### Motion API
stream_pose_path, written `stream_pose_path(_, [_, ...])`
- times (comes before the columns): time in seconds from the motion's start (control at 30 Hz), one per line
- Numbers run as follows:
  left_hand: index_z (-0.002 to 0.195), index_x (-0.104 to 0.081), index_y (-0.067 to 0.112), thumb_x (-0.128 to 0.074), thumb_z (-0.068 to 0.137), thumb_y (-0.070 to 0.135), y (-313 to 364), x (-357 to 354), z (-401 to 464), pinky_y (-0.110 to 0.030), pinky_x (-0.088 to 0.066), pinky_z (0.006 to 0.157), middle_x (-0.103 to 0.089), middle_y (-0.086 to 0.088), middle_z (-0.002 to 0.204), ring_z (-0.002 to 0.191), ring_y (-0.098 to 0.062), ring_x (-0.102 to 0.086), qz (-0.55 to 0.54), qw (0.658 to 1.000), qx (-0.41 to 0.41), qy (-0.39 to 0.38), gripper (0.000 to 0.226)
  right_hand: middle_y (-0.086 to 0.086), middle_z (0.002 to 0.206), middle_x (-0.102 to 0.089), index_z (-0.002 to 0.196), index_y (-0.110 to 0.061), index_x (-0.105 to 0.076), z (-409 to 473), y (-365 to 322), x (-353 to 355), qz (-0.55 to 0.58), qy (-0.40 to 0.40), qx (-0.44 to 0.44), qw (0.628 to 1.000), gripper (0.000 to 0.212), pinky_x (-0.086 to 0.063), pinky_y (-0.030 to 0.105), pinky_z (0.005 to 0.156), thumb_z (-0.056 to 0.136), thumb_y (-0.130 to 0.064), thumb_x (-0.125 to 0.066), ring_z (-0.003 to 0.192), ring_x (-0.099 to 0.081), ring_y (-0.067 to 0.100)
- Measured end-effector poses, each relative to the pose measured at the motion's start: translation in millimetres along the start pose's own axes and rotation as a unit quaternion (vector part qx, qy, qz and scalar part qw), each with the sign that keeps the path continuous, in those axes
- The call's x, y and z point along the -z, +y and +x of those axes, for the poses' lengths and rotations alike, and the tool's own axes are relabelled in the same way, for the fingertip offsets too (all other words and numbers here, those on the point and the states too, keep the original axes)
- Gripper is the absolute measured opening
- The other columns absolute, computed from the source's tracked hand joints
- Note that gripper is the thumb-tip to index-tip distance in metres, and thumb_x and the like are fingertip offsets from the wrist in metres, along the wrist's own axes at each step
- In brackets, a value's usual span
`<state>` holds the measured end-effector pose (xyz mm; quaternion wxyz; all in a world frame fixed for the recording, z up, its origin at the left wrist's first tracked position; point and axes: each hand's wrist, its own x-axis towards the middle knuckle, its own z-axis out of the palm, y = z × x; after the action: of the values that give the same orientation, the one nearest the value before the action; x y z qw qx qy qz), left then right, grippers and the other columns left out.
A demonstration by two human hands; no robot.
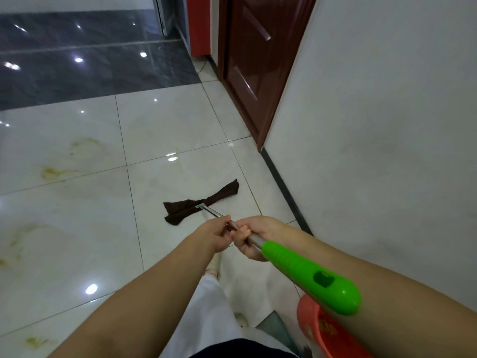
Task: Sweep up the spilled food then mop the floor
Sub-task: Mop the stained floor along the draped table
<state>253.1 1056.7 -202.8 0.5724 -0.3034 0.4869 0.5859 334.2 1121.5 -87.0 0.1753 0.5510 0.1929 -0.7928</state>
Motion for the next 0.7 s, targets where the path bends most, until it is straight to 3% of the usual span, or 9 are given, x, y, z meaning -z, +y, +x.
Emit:
stream_pose_path(0.17, [0.070, -0.042, 0.004, -0.043, 0.101, 0.017, 17.0, 12.8, 11.0, -0.012, -0.040, 0.030, -0.045, -0.008, 0.057, 0.029, -0.015, -0.048, 0.026, 1.000, 0.012, 0.011, 0.034, 0.007, 0.064, -0.040, 0.072, -0.001, -0.045, 25.2, 2.3, -15.0, 0.020, 0.004, 0.007, 1.000, 0.030, -0.028, 0.010, 0.023, 0.100, -0.008, -0.040, 0.017, -0.031, 0.006])
stream_pose_path(0.23, [0.074, -0.044, 0.002, -0.041, 0.101, 0.017, 28.2, 15.4, 11.6, -0.019, -0.045, 0.037, -0.049, -0.011, 0.062, 0.046, -0.017, -0.052, 0.034, 0.999, 0.016, 0.003, 0.031, 0.006, 0.063, -0.040, 0.070, -0.001, -0.046, 33.8, -1.2, -22.8, 0.031, 0.011, 0.002, 0.999, 0.031, -0.027, 0.010, 0.023, 0.099, -0.009, -0.041, 0.017, -0.031, 0.006])
stream_pose_path(0.33, [0.080, -0.045, -0.002, -0.040, 0.102, 0.017, 46.8, 17.1, 13.5, -0.024, -0.046, 0.030, -0.048, -0.013, 0.074, 0.062, -0.020, -0.049, 0.031, 0.999, 0.020, 0.013, 0.029, 0.003, 0.065, -0.039, 0.066, -0.006, -0.044, 48.3, -6.5, -37.5, 0.035, 0.007, 0.001, 0.999, 0.034, -0.026, 0.010, 0.022, 0.099, -0.009, -0.042, 0.017, -0.030, 0.006])
stream_pose_path(0.53, [0.088, -0.046, -0.002, -0.040, 0.102, 0.016, 109.3, 9.6, 29.1, -0.029, -0.046, 0.027, -0.051, -0.016, 0.076, 0.048, -0.027, -0.060, 0.021, 1.000, 0.008, 0.008, 0.023, 0.006, 0.067, -0.041, 0.068, -0.012, -0.042, 76.5, -53.0, -76.1, 0.037, 0.001, 0.028, 0.999, 0.033, -0.026, 0.009, 0.023, 0.101, -0.008, -0.038, 0.019, -0.032, 0.006])
stream_pose_path(0.7, [0.087, -0.047, -0.002, -0.041, 0.101, 0.016, 187.0, 4.9, 60.7, -0.028, -0.048, 0.030, -0.053, -0.015, 0.077, 0.065, -0.022, -0.052, 0.021, 1.000, 0.007, 0.009, 0.024, 0.007, 0.067, -0.042, 0.072, -0.017, -0.043, 104.7, -112.7, -122.1, 0.016, 0.002, 0.045, 0.999, 0.031, -0.028, 0.008, 0.025, 0.099, -0.004, -0.037, 0.021, -0.033, 0.006])
